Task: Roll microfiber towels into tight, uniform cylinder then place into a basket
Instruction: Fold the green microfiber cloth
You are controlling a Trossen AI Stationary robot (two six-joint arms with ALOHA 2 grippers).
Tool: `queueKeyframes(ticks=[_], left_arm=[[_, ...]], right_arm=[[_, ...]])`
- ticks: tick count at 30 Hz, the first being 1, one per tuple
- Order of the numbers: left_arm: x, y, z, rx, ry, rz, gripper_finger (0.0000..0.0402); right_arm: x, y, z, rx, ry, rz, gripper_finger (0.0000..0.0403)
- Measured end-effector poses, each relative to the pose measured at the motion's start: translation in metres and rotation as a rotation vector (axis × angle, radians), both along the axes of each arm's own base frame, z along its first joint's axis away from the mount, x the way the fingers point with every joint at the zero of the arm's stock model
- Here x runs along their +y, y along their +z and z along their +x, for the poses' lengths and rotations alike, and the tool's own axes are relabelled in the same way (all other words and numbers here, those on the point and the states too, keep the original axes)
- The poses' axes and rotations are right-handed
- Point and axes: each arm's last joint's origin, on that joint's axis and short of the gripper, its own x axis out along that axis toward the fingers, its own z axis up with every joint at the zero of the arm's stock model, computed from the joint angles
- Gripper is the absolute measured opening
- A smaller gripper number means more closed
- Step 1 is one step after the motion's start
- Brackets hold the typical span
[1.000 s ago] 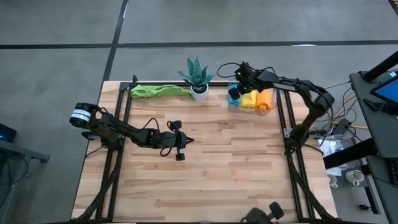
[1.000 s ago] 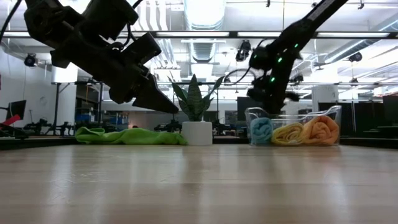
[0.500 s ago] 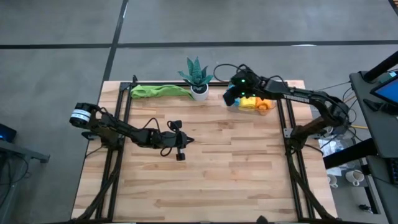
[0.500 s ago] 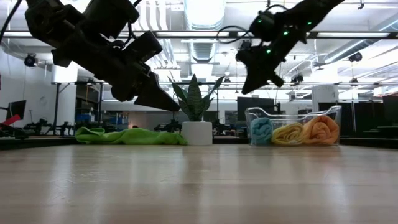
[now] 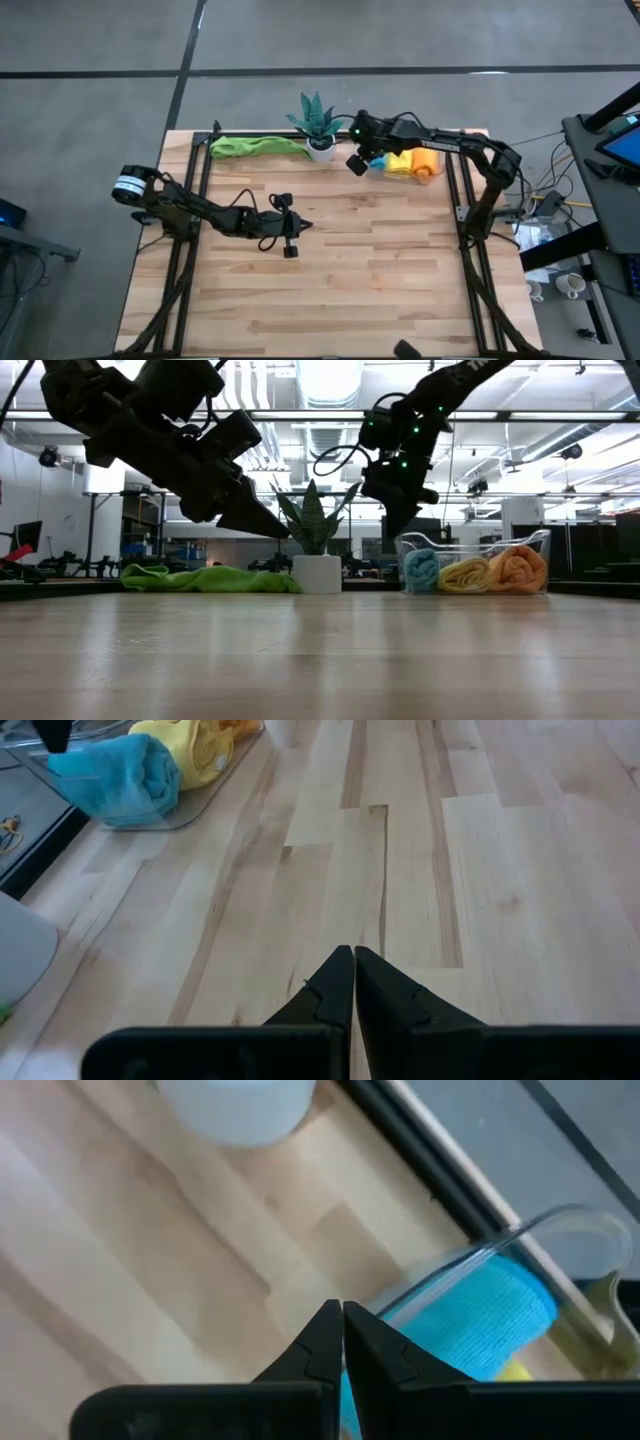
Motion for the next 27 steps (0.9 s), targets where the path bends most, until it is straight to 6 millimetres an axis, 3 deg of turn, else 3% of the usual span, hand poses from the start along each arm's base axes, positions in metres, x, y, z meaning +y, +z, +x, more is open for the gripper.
queueKeyframes(ticks=[11,14,18,22,27], left_arm=[[0.0,0.001,0.001,-0.004,0.004,0.0,0.0],[0.002,0.007,0.002,-0.027,0.088,0.049,0.0],[0.011,0.023,-0.005,-0.085,0.347,0.173,0.0],[0.032,0.044,-0.016,-0.065,0.516,0.271,0.0],[0.081,0.068,-0.025,0.064,0.501,0.122,0.0025]], right_arm=[[0.028,0.007,-0.016,0.104,0.031,0.056,0.0008],[0.042,0.024,-0.017,0.017,0.063,0.013,0.0008],[0.071,0.057,-0.027,-0.181,0.13,-0.067,0.0008],[0.108,0.069,-0.05,-0.36,0.199,-0.117,0.0008],[0.151,0.049,-0.08,-0.514,0.282,-0.132,0.0008]])
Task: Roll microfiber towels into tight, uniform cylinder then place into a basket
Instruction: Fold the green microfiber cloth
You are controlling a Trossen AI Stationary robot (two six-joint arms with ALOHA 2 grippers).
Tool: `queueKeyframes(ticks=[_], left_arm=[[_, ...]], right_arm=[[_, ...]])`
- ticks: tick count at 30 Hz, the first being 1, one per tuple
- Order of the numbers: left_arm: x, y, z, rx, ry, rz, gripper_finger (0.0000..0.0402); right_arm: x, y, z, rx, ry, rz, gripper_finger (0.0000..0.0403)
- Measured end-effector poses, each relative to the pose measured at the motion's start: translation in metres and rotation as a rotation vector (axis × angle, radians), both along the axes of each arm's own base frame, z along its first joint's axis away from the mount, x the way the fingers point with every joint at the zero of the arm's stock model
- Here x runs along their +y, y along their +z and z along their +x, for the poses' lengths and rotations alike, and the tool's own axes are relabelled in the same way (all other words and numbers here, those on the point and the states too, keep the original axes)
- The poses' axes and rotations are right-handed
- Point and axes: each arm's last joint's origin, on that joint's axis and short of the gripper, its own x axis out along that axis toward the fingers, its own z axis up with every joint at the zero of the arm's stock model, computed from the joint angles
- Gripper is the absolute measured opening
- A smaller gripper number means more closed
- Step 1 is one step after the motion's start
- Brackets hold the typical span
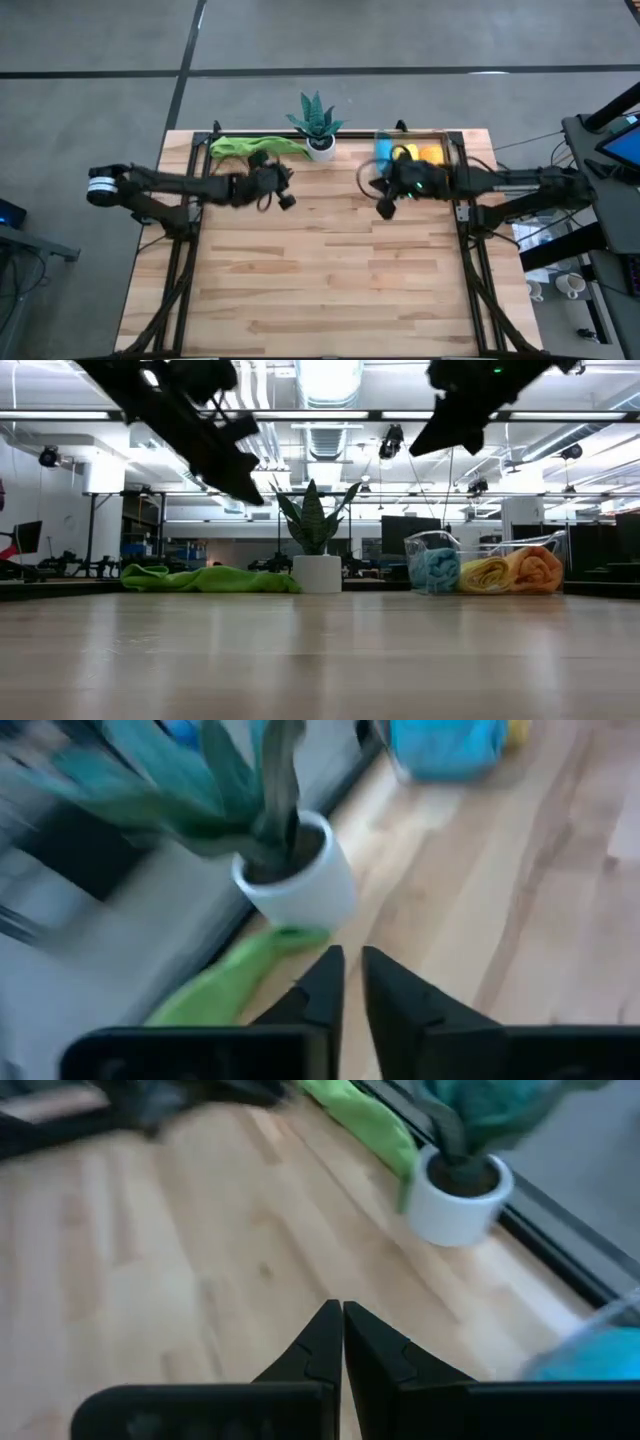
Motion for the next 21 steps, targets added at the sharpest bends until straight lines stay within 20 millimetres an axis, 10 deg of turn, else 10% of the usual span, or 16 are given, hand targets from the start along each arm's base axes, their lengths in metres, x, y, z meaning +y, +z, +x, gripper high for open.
queueKeyframes(ticks=[4,11,21], left_arm=[[0.037,-0.006,0.005,0.079,-0.112,-0.104,0.0081],[0.061,-0.04,0.034,0.554,-0.248,0.214,0.0173],[0.117,-0.071,0.057,0.788,-0.192,0.253,0.0192]], right_arm=[[0.024,-0.018,-0.015,-0.13,0.08,0.015,0.0009],[0.043,-0.046,-0.028,-0.228,0.138,0.009,0.0009],[0.043,-0.058,-0.03,-0.264,0.141,0.009,0.0009]])
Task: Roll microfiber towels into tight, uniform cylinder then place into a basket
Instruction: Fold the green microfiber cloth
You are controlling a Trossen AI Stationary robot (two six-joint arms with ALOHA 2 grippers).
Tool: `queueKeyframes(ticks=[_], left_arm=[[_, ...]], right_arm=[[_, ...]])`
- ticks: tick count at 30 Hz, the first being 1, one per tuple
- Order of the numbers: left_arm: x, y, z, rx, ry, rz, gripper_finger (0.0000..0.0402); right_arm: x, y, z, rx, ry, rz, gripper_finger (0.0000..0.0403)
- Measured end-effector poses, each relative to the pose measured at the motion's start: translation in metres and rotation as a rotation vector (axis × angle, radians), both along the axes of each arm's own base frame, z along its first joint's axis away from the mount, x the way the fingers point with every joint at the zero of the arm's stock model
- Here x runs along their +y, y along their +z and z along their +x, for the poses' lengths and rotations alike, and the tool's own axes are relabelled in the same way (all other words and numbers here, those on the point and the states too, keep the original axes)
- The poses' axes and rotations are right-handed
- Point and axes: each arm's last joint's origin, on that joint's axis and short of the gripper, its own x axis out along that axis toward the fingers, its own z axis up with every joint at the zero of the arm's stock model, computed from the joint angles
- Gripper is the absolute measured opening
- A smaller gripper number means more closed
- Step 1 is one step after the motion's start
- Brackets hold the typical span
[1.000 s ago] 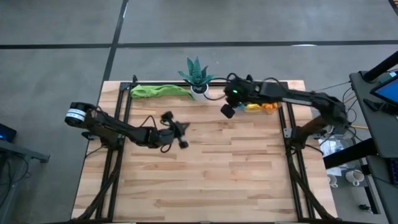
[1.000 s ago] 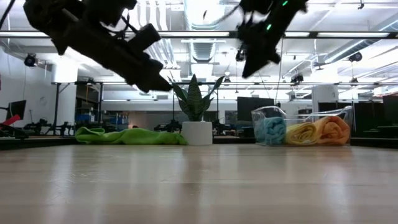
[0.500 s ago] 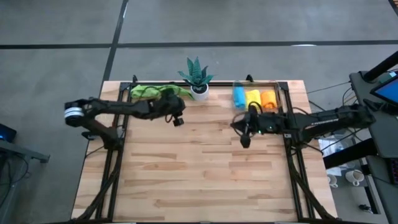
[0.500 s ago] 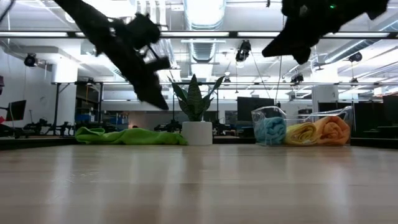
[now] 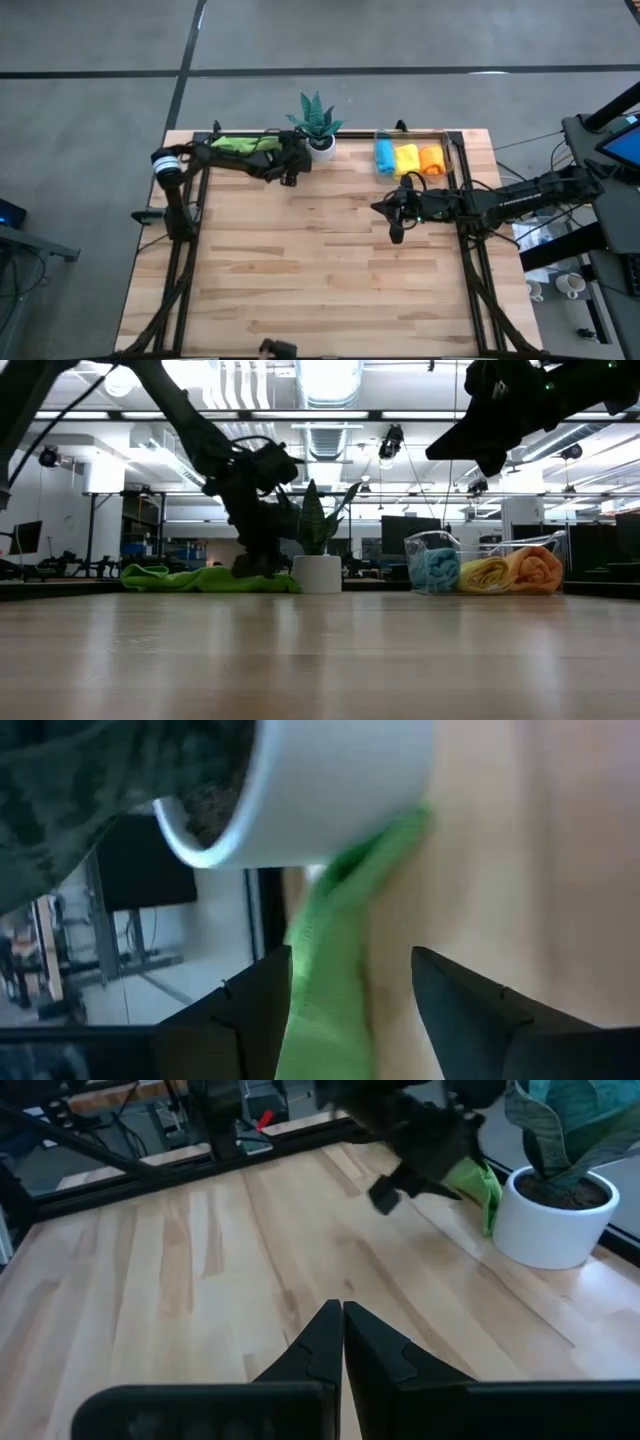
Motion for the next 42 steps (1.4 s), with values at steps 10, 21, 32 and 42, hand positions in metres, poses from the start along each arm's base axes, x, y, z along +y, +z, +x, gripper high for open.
queueKeyframes(ticks=[10,21,32,42], left_arm=[[0.033,-0.001,-0.006,0.009,0.043,-0.064,0.0192],[0.048,-0.008,-0.021,0.023,0.12,-0.096,0.0115],[-0.014,0.039,-0.02,0.042,0.104,-0.112,0.0002],[-0.145,0.155,-0.052,-0.471,-0.223,-0.33,0.0]], right_arm=[[0.0,0.001,0.0,-0.006,0.003,-0.002,0.0009],[0.001,0.001,0.0,-0.015,0.005,0.003,0.0009],[0.001,0.001,0.001,-0.014,0.006,0.0,0.0009],[0.001,0.004,0.002,-0.043,0.009,-0.003,0.0009]])
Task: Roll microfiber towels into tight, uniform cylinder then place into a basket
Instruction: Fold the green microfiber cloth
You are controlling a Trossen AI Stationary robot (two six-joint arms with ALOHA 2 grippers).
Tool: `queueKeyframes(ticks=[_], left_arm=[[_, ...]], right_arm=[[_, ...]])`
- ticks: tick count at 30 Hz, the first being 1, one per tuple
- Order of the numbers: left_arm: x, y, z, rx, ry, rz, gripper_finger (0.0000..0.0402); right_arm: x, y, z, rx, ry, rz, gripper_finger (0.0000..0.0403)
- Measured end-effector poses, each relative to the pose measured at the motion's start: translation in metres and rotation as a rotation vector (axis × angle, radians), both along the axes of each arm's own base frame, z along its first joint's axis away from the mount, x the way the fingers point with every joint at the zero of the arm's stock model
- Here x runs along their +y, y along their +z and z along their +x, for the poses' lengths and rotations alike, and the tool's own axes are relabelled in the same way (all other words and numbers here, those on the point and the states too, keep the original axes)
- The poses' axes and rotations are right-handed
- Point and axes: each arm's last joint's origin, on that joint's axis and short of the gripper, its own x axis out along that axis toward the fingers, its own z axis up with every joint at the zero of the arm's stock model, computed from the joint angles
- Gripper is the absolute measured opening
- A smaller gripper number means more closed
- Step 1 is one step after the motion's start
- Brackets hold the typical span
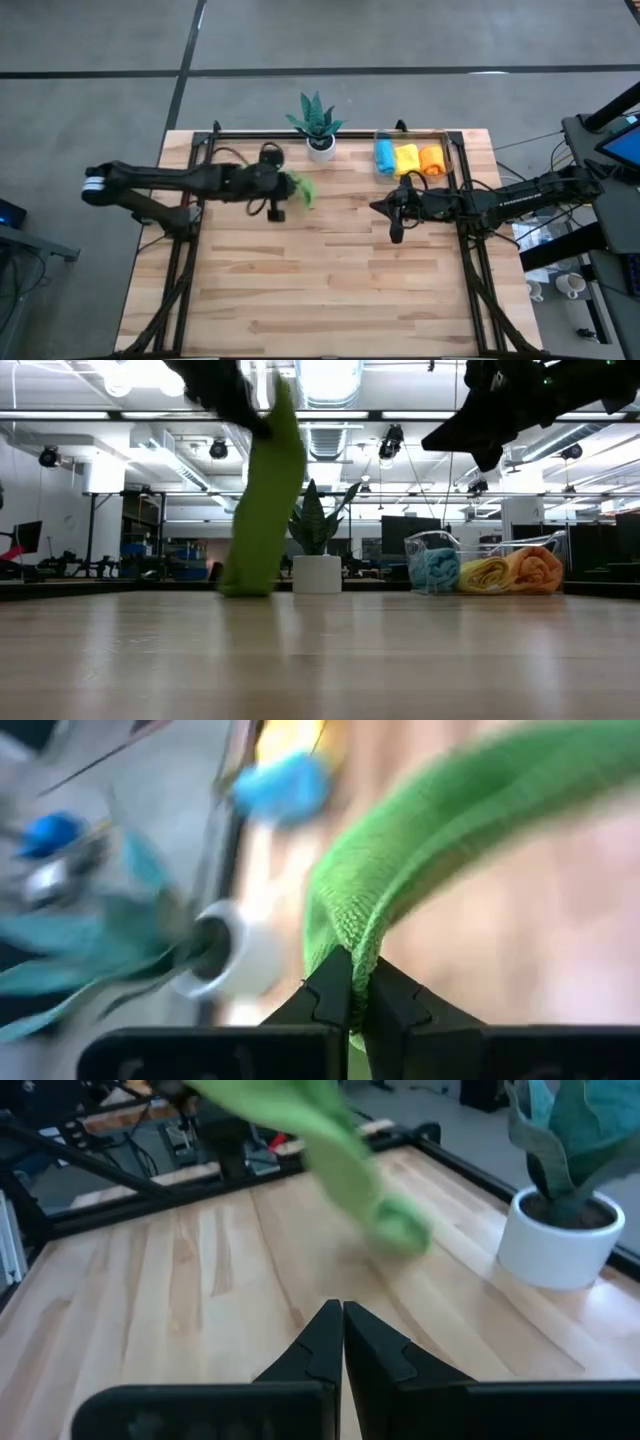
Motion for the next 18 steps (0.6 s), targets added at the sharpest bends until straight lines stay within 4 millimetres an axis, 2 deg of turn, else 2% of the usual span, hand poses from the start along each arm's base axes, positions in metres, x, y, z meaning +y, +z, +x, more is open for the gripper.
queueKeyframes(ticks=[3,7,11,14,18], left_arm=[[-0.015,0.02,-0.007,-0.132,-0.056,-0.196,0.0],[-0.023,0.031,-0.002,-0.16,-0.14,-0.445,0.0],[-0.022,0.035,0.014,0.013,-0.101,-0.487,0.0],[-0.014,0.036,0.032,0.239,0.005,-0.448,0.0],[-0.011,0.043,0.061,0.47,0.009,-0.365,0.0]], right_arm=[[0.0,0.002,0.003,-0.027,0.006,-0.016,0.0009],[0.001,0.0,0.01,-0.05,0.016,-0.044,0.0009],[0.002,-0.005,0.017,-0.035,0.024,-0.073,0.0009],[0.003,-0.006,0.024,-0.016,0.028,-0.086,0.0009],[0.004,-0.004,0.034,-0.001,0.037,-0.117,0.0009]])
